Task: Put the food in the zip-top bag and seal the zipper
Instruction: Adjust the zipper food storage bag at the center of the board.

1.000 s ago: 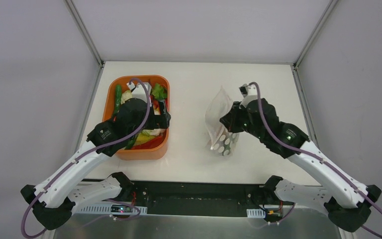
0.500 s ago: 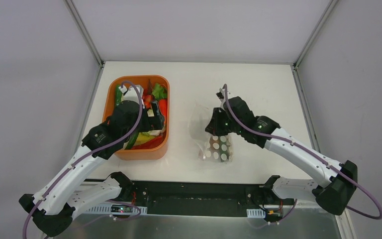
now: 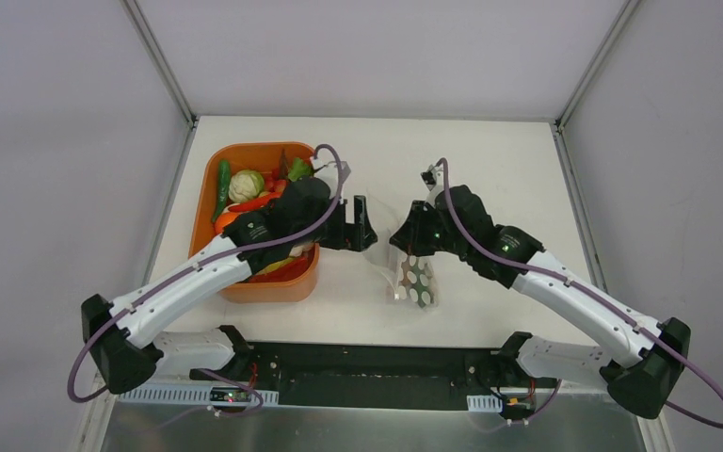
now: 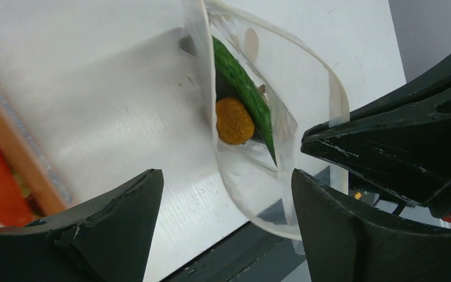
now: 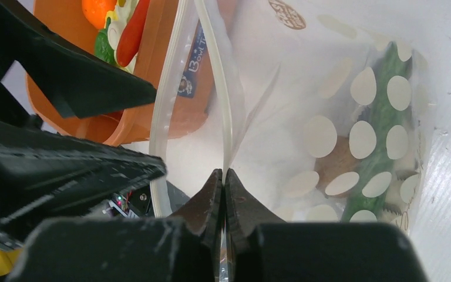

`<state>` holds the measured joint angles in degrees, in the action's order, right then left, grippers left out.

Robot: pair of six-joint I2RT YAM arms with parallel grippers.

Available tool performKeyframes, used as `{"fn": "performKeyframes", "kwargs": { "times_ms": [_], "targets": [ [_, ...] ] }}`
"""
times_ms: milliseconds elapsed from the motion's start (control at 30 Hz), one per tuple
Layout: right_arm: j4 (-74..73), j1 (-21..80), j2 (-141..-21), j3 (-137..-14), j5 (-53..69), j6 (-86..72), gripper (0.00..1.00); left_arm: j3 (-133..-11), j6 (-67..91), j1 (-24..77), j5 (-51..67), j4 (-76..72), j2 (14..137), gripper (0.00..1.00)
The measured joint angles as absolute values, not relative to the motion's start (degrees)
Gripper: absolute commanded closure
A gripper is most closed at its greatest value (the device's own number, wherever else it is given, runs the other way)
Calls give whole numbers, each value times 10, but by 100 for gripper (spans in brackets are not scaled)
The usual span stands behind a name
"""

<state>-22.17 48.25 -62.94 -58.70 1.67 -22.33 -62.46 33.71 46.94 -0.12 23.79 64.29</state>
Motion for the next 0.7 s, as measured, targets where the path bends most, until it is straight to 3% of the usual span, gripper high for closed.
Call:
{"fn": "performKeyframes", "kwargs": {
  "times_ms": [233,467,600,700],
  "targets": [
    [-209,482,-610,-571,-17,-246,96,-642,341,498,13,243,692,39],
    [-199,482,-605,-565,-22,-261,94,-645,349,507,10,246,697,80],
    [-217,482,-606,-567,-29,-276,89,-645,354,511,10,242,711,95],
    [-250,482,-607,-578,-39,-284,84,-645,355,514,11,238,722,100]
  ]
}}
